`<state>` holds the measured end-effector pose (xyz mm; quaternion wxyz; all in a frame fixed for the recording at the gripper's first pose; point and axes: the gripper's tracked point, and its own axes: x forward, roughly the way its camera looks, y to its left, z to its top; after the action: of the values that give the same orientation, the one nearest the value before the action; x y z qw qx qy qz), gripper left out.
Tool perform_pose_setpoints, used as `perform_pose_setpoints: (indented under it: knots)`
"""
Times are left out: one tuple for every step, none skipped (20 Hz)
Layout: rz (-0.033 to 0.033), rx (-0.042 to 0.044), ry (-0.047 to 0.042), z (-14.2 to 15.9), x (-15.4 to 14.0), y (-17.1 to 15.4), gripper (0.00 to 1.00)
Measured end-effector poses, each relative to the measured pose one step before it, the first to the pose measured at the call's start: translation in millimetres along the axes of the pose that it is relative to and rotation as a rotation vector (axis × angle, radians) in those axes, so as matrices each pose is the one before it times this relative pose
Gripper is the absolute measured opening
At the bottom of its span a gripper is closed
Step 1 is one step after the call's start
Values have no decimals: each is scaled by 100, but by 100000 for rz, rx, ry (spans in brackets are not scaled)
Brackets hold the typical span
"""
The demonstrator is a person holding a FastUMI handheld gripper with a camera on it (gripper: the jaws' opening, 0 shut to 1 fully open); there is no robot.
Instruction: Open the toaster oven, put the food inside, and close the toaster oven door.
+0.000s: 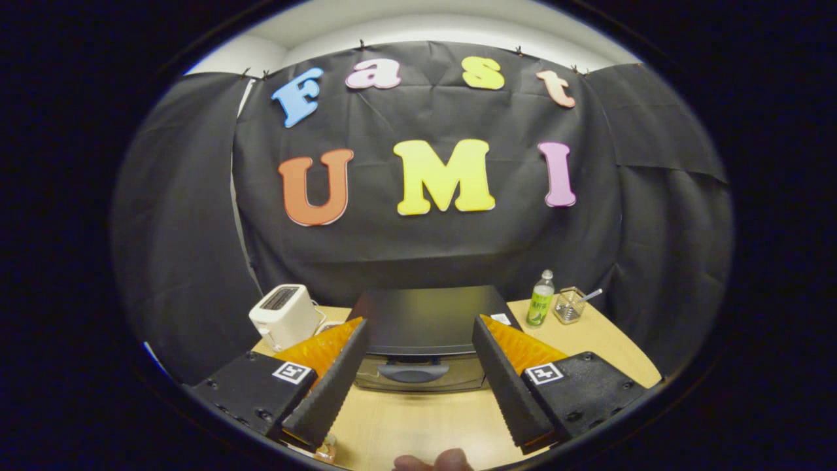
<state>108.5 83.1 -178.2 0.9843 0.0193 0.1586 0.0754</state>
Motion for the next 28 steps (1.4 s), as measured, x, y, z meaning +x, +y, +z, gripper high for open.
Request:
perform_pose_setpoints:
  knots:
    - [4, -276, 2216, -1142, 1281, -23, 100]
    - [449, -112, 2391, -1215, 1700, 13, 100]
    - [158, -250, 2170, -1025, 1404, 3, 100]
    - [186, -509, 2073, -871, 1474, 15, 100]
    - [58, -267, 1628, -755, 1267, -55, 100]
    - [-401, -216, 1407, -604, 1108, -193, 100]
    - [-389, 70, 1239, -670, 996, -147, 100]
    - [-305, 97, 1733, -663, 928, -80, 100]
    - [-387, 108, 1263, -708, 635, 18, 100]
    - [-226, 154, 1419, -635, 486, 14, 100]
    - [-105, -19, 1085, -702, 332, 80, 100]
    - [133, -72, 1303, -640, 445, 71, 100]
    - [-403, -573, -767, -97, -36, -63, 100]
    - [-334, -973, -1183, 306, 457, 21, 100]
    - [-709, -801, 1005, -106, -480, 11, 100]
    - [-852, 181, -913, 149, -347, 50, 100]
    - [-697, -46, 553, -510, 744, -96, 100]
    - [-325, 1512, 33, -43, 69, 60, 100]
    - [166, 619, 398, -196, -273, 24, 100]
    - [441, -360, 614, -44, -124, 96, 100]
    - [348, -905, 11, -241, -367, -16, 100]
    - [642, -1006, 670, -374, -400, 13, 100]
    - [811, 183, 433, -528, -477, 7, 100]
    - [836, 1148, 1410, -709, -614, 11, 100]
    - [125, 302, 1471, -812, -603, -19, 100]
    - [-381, -1304, -385, -457, -732, -11, 100]
    - [-539, -1583, 842, -790, -305, 48, 100]
    - [-719, -386, -83, -694, -512, -4, 100]
